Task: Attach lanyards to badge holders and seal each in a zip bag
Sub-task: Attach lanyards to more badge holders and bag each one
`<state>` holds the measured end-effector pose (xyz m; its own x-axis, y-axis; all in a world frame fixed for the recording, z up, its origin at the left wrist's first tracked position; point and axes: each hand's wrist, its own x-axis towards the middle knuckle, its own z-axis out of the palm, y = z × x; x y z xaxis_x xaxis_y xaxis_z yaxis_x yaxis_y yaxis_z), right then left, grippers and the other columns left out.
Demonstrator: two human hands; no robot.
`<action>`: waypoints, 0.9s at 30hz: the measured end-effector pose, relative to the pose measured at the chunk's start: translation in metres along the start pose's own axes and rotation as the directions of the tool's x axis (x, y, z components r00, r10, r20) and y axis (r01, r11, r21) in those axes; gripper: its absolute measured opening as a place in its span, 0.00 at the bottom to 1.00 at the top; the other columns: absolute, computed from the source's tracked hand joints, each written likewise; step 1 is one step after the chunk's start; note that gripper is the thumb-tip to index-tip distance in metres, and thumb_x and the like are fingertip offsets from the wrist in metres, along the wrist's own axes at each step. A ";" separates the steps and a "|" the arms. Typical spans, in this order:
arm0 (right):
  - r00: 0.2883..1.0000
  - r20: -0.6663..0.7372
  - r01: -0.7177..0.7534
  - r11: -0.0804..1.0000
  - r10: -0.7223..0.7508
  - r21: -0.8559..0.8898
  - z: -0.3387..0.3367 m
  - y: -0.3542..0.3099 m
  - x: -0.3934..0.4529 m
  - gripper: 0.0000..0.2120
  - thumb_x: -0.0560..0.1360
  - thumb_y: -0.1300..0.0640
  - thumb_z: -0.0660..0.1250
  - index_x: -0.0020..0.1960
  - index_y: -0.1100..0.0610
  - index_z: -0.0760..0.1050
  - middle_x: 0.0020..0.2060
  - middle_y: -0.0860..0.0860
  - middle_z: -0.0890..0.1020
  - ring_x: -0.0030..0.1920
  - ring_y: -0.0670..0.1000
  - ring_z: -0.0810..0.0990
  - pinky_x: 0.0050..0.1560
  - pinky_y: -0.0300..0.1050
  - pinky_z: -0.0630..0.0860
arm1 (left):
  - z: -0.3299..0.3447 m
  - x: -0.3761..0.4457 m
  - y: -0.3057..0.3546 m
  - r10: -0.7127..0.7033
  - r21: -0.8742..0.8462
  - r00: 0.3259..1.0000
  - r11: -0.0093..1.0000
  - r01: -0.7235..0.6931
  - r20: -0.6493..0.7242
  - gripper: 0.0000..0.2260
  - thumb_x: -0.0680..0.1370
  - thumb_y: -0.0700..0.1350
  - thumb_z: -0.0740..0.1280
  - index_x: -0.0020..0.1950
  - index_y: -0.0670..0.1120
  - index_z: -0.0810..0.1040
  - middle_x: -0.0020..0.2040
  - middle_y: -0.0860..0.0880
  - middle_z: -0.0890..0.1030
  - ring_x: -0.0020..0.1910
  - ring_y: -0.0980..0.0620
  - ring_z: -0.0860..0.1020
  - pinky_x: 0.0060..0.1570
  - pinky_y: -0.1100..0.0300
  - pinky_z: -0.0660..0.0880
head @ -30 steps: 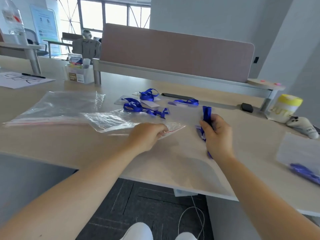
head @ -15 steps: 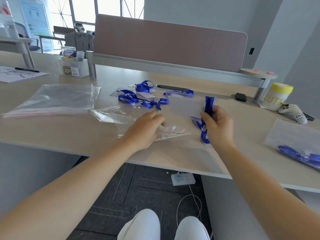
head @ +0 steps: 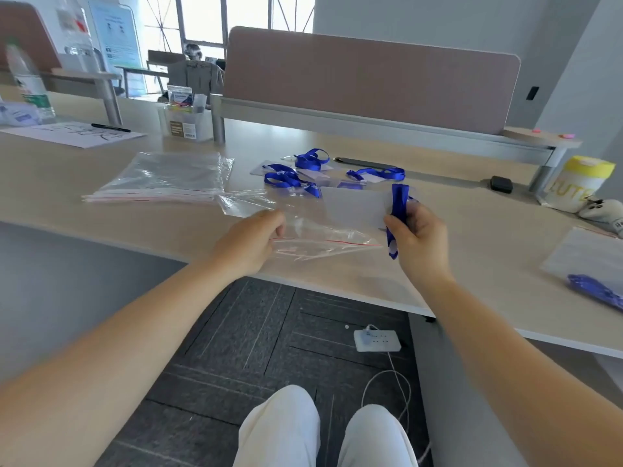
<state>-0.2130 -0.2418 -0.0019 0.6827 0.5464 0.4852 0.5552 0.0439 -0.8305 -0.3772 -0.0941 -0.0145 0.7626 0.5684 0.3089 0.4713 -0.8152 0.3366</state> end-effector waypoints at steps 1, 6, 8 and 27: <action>1.000 0.004 0.003 1.000 -0.003 0.003 0.000 -0.002 -0.001 0.08 0.75 0.65 0.60 0.47 0.72 0.71 0.30 0.58 0.71 0.27 0.51 0.68 0.36 0.50 0.69 | -0.001 -0.002 -0.003 0.030 -0.033 1.000 0.999 -0.030 -0.002 0.07 0.75 0.32 0.61 0.43 0.45 0.71 0.47 0.48 0.73 0.44 0.46 0.75 0.40 0.59 0.66; 0.999 0.041 0.000 0.997 -0.004 0.076 -0.005 -0.007 -0.010 0.06 0.75 0.68 0.60 0.45 0.71 0.72 0.30 0.58 0.72 0.21 0.43 0.67 0.28 0.39 0.69 | -0.001 -0.006 -0.005 0.017 -0.097 1.000 0.995 -0.018 -0.007 0.11 0.76 0.35 0.62 0.55 0.41 0.80 0.57 0.44 0.79 0.54 0.49 0.76 0.53 0.63 0.66; 0.997 0.074 -0.001 0.994 -0.007 0.108 -0.008 -0.009 -0.013 0.08 0.74 0.69 0.60 0.38 0.63 0.73 0.27 0.56 0.72 0.21 0.42 0.69 0.30 0.35 0.70 | -0.001 -0.008 -0.002 -0.024 -0.150 1.000 0.988 0.021 -0.015 0.13 0.75 0.34 0.62 0.59 0.42 0.77 0.60 0.44 0.78 0.57 0.48 0.76 0.56 0.61 0.67; 0.917 0.284 0.376 0.840 -0.279 -0.391 -0.016 -0.015 -0.010 0.11 0.74 0.65 0.64 0.55 0.64 0.71 0.47 0.59 0.79 0.44 0.54 0.73 0.39 0.36 0.62 | -0.002 -0.011 0.032 0.081 -0.338 0.997 0.938 -0.078 -0.005 0.27 0.72 0.32 0.66 0.68 0.48 0.67 0.68 0.51 0.70 0.66 0.53 0.68 0.61 0.65 0.63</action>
<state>-0.2202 -0.2611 0.0098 0.3367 0.7263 0.5993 0.9090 -0.0845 -0.4082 -0.3720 -0.1261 -0.0057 0.7960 0.5012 0.3395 0.2328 -0.7711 0.5926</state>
